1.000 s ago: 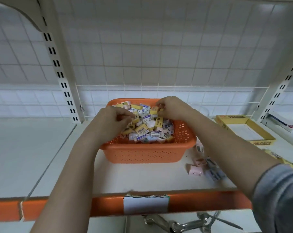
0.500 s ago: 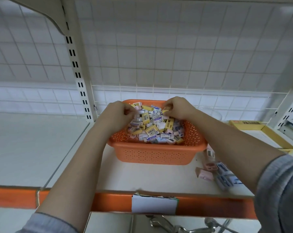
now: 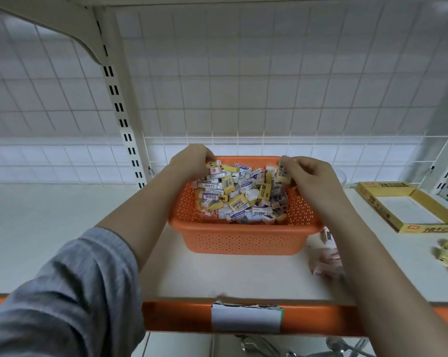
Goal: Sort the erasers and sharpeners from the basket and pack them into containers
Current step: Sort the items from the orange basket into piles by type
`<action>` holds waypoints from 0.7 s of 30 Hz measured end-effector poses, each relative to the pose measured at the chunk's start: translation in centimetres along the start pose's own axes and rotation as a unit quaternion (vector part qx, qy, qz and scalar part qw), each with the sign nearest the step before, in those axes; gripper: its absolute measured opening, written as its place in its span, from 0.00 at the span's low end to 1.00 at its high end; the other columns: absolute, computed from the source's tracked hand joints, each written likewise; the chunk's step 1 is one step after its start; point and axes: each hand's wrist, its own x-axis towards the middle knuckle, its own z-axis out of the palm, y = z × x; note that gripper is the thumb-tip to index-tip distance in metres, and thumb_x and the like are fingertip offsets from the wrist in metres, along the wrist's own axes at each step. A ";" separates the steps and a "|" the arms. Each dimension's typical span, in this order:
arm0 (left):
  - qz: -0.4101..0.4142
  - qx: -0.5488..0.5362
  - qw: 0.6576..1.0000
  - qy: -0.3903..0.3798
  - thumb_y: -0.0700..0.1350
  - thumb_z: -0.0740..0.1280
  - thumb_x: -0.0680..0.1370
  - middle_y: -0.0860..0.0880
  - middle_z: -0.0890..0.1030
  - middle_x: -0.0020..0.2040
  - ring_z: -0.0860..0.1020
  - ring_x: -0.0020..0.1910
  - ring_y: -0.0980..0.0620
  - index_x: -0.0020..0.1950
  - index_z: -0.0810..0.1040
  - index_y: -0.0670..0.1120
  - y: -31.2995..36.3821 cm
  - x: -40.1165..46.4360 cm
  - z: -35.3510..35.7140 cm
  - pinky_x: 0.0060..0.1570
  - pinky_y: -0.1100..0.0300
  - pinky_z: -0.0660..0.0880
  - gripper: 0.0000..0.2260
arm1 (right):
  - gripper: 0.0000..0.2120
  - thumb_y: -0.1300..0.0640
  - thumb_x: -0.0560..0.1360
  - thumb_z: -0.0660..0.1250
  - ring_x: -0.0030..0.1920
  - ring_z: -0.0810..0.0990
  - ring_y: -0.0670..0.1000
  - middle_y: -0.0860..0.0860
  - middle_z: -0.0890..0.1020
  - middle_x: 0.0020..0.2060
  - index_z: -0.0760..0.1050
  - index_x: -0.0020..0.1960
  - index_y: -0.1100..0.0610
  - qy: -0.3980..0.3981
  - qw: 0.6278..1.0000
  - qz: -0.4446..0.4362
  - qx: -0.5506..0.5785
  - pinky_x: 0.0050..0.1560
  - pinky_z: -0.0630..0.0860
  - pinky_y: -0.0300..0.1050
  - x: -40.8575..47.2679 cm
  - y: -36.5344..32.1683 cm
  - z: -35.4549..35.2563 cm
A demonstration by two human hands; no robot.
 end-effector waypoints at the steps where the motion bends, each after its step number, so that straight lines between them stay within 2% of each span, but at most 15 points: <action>1: 0.005 0.004 1.000 0.002 0.39 0.68 0.73 0.51 0.79 0.59 0.76 0.54 0.52 0.61 0.78 0.50 0.0 0.1 0.1 0.48 0.57 0.75 0.17 | 0.18 0.50 0.78 0.63 0.24 0.72 0.39 0.52 0.76 0.28 0.76 0.38 0.63 0.009 1.000 0.009 0.015 0.27 0.69 0.28 -0.3 0.2 -0.1; 5: 0.000 0.011 1.000 0.028 0.40 0.69 0.74 0.52 0.81 0.56 0.77 0.52 0.53 0.59 0.80 0.50 -0.4 0.4 0.4 0.47 0.58 0.76 0.14 | 0.17 0.51 0.77 0.64 0.24 0.70 0.38 0.45 0.74 0.24 0.76 0.35 0.60 0.047 0.997 0.032 0.050 0.27 0.67 0.28 -0.9 0.6 -0.3; 8: 0.002 0.012 0.999 0.040 0.42 0.68 0.75 0.50 0.82 0.54 0.78 0.50 0.52 0.58 0.80 0.49 -0.7 0.5 0.6 0.45 0.57 0.76 0.13 | 0.18 0.49 0.77 0.65 0.26 0.71 0.39 0.49 0.75 0.28 0.77 0.40 0.64 0.060 0.996 0.033 0.058 0.31 0.69 0.32 -1.1 0.5 -0.3; 11: 0.004 -0.005 0.998 0.070 0.44 0.66 0.76 0.49 0.83 0.50 0.77 0.44 0.51 0.57 0.81 0.47 -0.7 0.3 0.4 0.42 0.58 0.75 0.11 | 0.19 0.48 0.77 0.64 0.30 0.73 0.43 0.52 0.77 0.31 0.78 0.40 0.63 0.065 0.996 0.028 0.063 0.38 0.71 0.40 -1.3 0.2 -0.2; 13: 0.010 -0.039 0.994 0.101 0.46 0.67 0.76 0.49 0.83 0.49 0.77 0.43 0.52 0.56 0.81 0.47 -0.6 -0.2 -0.2 0.42 0.58 0.74 0.10 | 0.20 0.47 0.78 0.63 0.33 0.74 0.45 0.55 0.78 0.33 0.77 0.40 0.64 0.071 0.995 0.024 0.061 0.40 0.72 0.42 -1.4 0.1 -0.2; 16: 0.020 -0.122 0.982 0.140 0.48 0.68 0.75 0.51 0.83 0.47 0.79 0.45 0.53 0.53 0.82 0.47 0.1 -1.4 -1.2 0.44 0.58 0.76 0.09 | 0.23 0.46 0.78 0.62 0.29 0.72 0.44 0.55 0.76 0.31 0.76 0.42 0.67 0.086 0.994 0.030 0.064 0.36 0.70 0.40 -1.5 0.0 -0.3; 18: 0.028 -0.161 0.974 0.159 0.48 0.69 0.75 0.51 0.82 0.44 0.79 0.44 0.55 0.52 0.81 0.46 1.1 -2.5 -1.7 0.43 0.61 0.75 0.09 | 0.23 0.45 0.78 0.62 0.29 0.73 0.45 0.53 0.76 0.29 0.77 0.42 0.66 0.097 0.992 0.037 0.074 0.37 0.71 0.42 -1.7 0.1 -0.5; 21: 0.034 -0.214 0.962 0.165 0.45 0.69 0.74 0.52 0.79 0.42 0.76 0.39 0.59 0.51 0.81 0.46 2.9 -4.4 -2.2 0.39 0.69 0.71 0.07 | 0.24 0.46 0.78 0.63 0.33 0.73 0.52 0.58 0.77 0.32 0.76 0.43 0.69 0.117 0.987 0.041 0.101 0.40 0.71 0.47 -2.0 0.4 -0.9</action>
